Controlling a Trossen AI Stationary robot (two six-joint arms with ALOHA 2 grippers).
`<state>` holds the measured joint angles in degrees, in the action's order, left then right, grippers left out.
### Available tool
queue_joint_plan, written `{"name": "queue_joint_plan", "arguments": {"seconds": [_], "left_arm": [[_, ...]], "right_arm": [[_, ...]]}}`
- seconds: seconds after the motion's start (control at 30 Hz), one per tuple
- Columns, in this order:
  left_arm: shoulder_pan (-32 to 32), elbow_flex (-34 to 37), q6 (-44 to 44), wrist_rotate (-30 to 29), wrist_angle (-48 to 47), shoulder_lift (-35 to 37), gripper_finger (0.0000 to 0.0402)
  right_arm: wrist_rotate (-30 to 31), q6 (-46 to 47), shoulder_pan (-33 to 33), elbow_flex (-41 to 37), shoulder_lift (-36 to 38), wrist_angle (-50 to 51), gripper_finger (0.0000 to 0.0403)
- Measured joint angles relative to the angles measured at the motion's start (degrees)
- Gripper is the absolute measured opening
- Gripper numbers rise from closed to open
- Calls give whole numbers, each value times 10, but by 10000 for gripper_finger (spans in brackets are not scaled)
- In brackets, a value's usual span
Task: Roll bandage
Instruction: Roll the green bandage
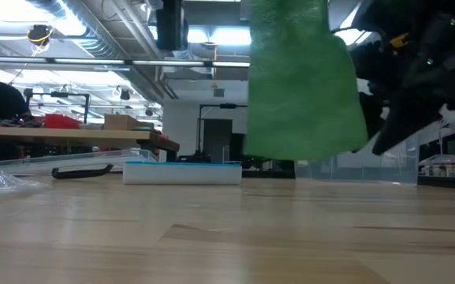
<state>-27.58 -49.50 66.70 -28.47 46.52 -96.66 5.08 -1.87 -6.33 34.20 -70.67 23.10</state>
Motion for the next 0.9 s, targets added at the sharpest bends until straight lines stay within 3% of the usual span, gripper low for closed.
{"name": "queue_joint_plan", "arguments": {"seconds": [0.17,0.5,0.7,0.9], "left_arm": [[-8,0,49,0,-87,53,33],[-25,0,276,8,-432,162,33],[6,0,283,23,-454,176,33],[50,0,250,131,-454,176,33]], "right_arm": [[3,-1,0,0,0,33,271],[3,-1,0,0,0,35,271],[3,-2,0,0,0,35,271],[3,-2,0,0,0,35,271]]}}
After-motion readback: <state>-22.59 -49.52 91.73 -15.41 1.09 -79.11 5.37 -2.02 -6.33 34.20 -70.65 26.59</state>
